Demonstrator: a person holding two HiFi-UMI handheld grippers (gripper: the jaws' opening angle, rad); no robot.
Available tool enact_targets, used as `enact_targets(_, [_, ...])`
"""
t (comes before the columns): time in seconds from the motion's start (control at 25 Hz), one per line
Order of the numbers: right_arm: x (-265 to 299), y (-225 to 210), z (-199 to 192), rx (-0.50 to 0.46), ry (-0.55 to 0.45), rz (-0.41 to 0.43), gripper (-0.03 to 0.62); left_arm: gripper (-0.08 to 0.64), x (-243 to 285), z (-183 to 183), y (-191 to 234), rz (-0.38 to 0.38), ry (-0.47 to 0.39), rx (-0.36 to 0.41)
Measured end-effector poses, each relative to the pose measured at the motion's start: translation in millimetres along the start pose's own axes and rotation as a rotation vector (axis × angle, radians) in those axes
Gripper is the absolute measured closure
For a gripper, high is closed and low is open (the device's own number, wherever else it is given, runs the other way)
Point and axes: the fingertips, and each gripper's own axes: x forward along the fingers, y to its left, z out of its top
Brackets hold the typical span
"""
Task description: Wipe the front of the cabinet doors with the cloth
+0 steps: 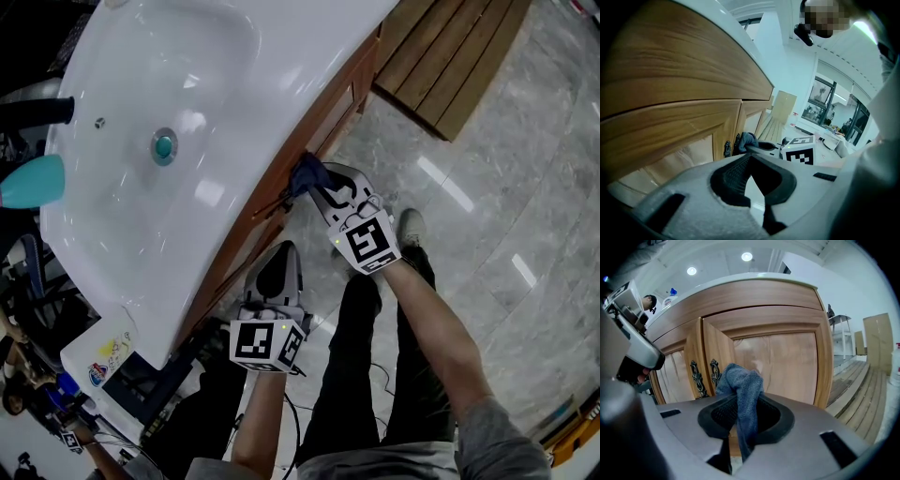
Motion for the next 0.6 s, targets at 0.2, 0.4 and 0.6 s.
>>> enact_targets(0.2, [0, -9, -1, 0.016, 0.0, 0.002, 0.509, 0.554, 10, 6, -7, 0.001, 0.007, 0.001])
enact_targets(0.4, [1, -22, -1, 0.02, 0.006, -0.004, 0.509, 0.554, 20, 11, -10, 0.0, 0.015, 0.003])
enact_targets(0.6, [1, -40, 0, 0.023, 0.009, -0.016, 0.509, 0.554, 32, 16, -17, 0.003, 0.026, 0.003])
